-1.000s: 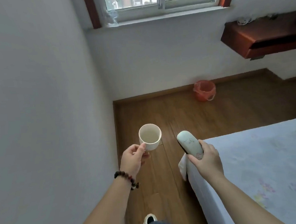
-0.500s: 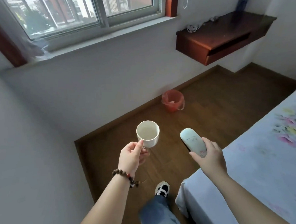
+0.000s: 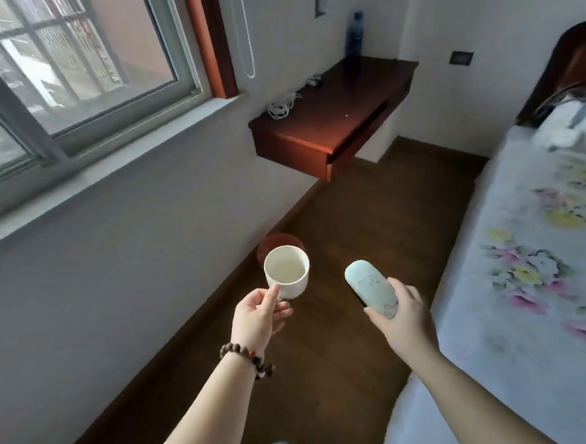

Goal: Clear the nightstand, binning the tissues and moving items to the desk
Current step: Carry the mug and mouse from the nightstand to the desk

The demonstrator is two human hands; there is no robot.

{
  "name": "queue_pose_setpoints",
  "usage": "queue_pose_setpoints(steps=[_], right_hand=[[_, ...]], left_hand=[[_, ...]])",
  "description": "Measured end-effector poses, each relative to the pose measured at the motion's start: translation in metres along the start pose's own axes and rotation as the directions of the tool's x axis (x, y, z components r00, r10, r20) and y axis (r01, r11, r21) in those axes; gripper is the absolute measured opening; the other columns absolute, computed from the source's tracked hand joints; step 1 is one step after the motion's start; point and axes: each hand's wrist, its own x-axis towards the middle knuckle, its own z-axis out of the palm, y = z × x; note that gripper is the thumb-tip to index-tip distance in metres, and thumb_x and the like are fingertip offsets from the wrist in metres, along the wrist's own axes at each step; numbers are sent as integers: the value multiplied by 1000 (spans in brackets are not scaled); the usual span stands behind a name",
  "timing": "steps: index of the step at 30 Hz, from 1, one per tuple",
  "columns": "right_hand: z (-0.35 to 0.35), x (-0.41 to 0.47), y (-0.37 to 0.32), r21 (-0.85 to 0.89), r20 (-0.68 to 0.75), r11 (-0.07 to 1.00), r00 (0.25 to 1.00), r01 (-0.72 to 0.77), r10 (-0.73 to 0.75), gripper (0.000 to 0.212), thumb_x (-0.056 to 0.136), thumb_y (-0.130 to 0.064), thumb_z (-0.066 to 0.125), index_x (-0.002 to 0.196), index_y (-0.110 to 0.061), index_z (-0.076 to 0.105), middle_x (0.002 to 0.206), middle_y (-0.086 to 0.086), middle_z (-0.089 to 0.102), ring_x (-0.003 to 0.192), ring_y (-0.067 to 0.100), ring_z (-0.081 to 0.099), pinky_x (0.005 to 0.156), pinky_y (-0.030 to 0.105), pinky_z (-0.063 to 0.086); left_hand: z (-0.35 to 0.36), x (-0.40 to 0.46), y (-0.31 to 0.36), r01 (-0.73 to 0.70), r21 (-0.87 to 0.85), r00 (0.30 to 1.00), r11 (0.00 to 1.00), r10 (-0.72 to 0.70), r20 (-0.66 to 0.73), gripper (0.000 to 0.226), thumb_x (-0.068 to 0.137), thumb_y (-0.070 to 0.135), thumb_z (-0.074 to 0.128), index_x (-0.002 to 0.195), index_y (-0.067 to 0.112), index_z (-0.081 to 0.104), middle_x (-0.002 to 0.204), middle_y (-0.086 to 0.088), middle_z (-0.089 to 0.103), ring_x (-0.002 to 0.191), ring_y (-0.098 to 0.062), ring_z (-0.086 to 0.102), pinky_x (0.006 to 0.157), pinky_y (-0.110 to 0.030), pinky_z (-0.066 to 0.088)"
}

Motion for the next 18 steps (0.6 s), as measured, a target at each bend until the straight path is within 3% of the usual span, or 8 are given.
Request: queue_pose_setpoints(steps=[11,18], right_hand=[[7,192,11,9,-154,991,979,-137,137,69,73,-38,75,133,-21,45,124,0,51,108,20,50,80,30,48],[2,360,5,-19,-221,976,953,-216,207,68,74,-39,74,132,-21,45,122,1,52,109,21,49,82,37,50]], left_hand=[[140,200,59,29,74,988,997,-40,152,31,88,42,60,78,13,61,79,-10,73,76,-20,73,72,-37,58],[227,341,125,-46,187,969,981,-2,248,32,87,40,61,78,10,63,75,-8,72,76,-22,72,75,-39,59]])
